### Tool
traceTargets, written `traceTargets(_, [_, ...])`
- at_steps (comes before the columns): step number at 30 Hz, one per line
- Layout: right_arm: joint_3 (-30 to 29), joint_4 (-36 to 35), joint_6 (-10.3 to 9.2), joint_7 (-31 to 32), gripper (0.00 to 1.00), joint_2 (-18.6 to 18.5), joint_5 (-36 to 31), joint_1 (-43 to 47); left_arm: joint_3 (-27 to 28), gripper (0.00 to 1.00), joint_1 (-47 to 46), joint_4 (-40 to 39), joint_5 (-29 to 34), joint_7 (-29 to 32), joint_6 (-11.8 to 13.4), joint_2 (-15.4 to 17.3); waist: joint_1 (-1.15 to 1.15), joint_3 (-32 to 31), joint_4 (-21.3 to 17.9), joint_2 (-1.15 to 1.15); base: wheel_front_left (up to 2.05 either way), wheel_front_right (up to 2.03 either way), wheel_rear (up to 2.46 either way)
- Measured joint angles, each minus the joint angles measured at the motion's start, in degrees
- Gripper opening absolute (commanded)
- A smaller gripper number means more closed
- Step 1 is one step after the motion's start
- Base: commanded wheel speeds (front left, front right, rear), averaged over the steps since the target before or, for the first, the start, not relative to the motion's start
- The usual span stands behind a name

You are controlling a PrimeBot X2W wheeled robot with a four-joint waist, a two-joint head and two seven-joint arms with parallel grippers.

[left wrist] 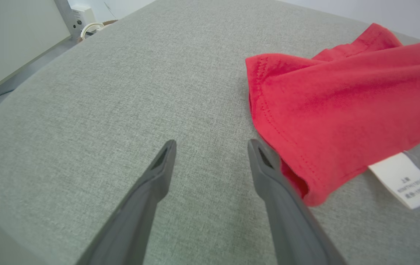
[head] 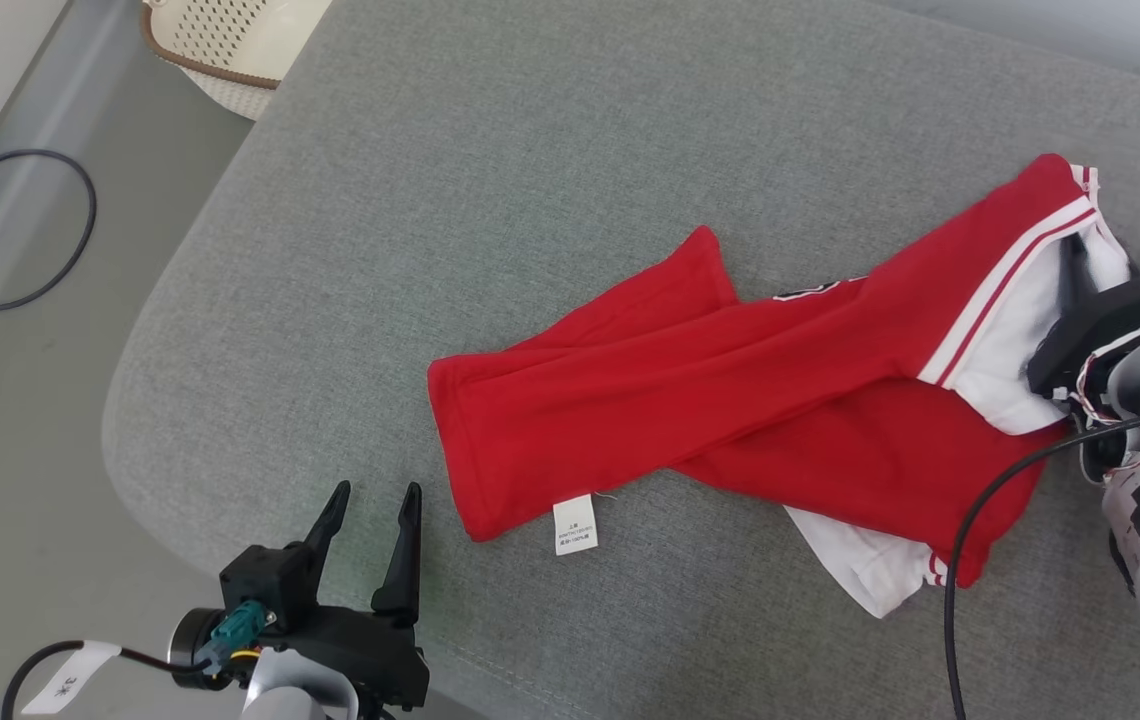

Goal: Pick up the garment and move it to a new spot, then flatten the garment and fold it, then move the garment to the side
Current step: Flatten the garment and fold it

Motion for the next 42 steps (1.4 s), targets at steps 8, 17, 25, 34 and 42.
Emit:
traceTargets(8, [-0.37,-1.33,0.05,-1.7,0.0,-0.15,3.31,1.83,1.0,1.0,1.02,-0.46,0.6,0.0,-0.08,-0.01,0.0,-0.99,-2.19,0.01,0.0,0.0,0.0])
traceTargets(17, [-4.72,-5.56,0.04,-1.99,0.0,-1.94,5.23,6.62,2.04,1.0,1.52,-0.54,1.56,0.0,-1.11,-0.04,0.0,-3.1,-5.74,0.0,0.0,0.0,0.0])
traceTargets(25, [-10.93,-8.02,0.04,-2.02,0.0,-0.97,3.27,12.66,2.46,1.0,3.27,0.01,1.99,0.0,-2.07,-0.04,0.0,-6.2,-9.8,0.0,0.0,0.0,0.0])
traceTargets(34, [-16.89,-10.94,0.04,-2.02,0.0,3.78,-0.99,21.09,3.35,1.0,5.53,1.21,2.75,0.0,-1.96,-0.04,-0.01,-11.05,-13.42,0.0,0.0,0.0,0.0])
traceTargets(42, [-22.39,-16.5,0.04,-2.02,1.0,6.53,-7.04,26.66,6.09,1.0,7.76,1.81,3.98,0.0,-2.02,-0.02,-0.01,-14.9,-15.76,0.0,0.0,0.0,0.0])
